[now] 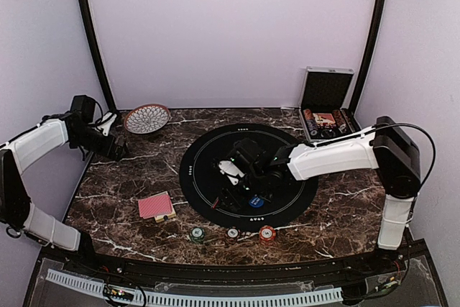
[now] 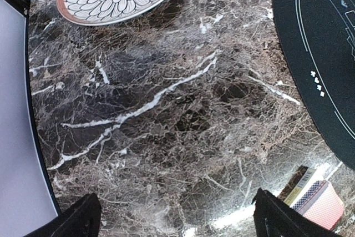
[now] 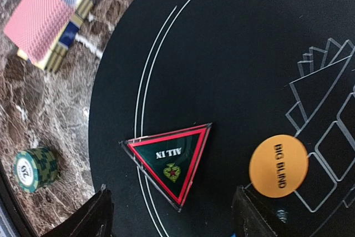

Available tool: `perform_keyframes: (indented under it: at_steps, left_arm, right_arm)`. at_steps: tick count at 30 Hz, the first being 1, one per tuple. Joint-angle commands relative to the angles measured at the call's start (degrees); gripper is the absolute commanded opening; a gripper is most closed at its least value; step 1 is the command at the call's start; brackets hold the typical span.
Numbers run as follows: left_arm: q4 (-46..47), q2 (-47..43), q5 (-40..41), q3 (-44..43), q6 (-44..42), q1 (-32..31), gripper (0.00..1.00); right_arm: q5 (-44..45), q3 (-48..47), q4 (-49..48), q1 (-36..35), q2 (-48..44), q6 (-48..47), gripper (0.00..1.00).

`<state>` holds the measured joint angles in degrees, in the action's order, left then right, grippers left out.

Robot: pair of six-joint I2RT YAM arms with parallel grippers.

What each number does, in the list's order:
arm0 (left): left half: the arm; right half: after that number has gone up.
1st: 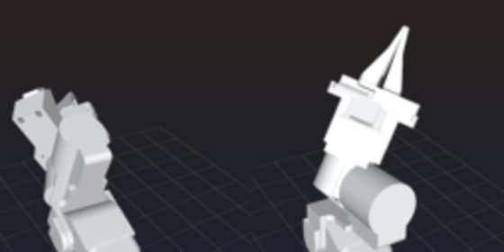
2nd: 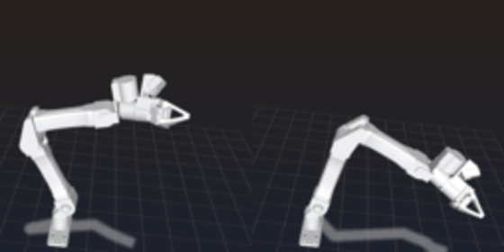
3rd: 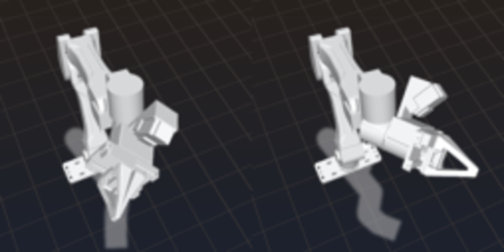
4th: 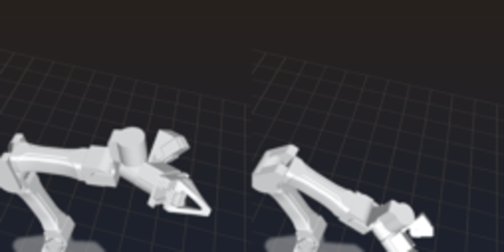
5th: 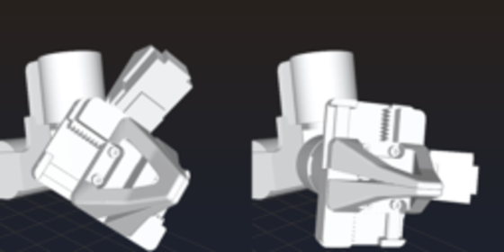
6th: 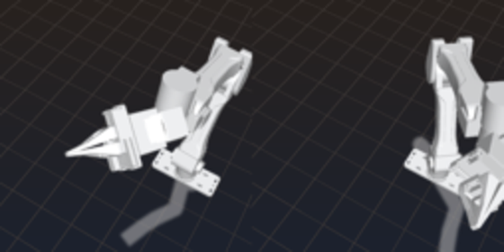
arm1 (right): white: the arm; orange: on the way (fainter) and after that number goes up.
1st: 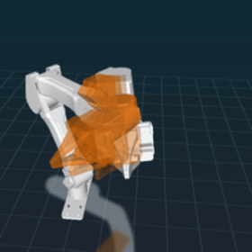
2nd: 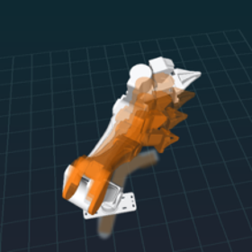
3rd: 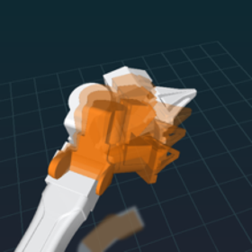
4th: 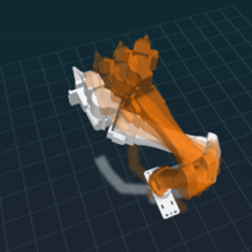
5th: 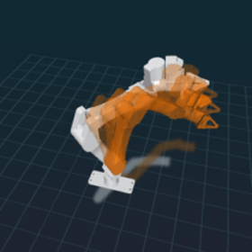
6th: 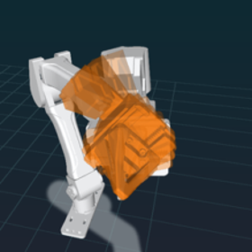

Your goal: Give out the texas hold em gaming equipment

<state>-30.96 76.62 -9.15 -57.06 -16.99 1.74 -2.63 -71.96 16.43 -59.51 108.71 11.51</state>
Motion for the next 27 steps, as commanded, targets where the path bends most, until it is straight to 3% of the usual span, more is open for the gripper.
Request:
perform_keyframes:
  at_steps: [1,11,27]
  left_arm:
    - [-5.0,-1.3,-4.4,-3.7,-3.7,0.2,0.99]
    - [-9.4,-4.3,-9.8,-4.7,-6.5,0.1,0.99]
    - [-10.7,-6.1,-10.7,-3.7,-7.8,-1.3,0.99]
  right_arm:
    - [1.5,-2.3,0.0,-1.9,2.4,-1.5,0.75]
    - [5.1,-2.2,0.6,-2.3,4.8,-3.0,0.72]
    - [8.8,-7.1,-0.9,-2.1,10.7,-2.0,0.41]
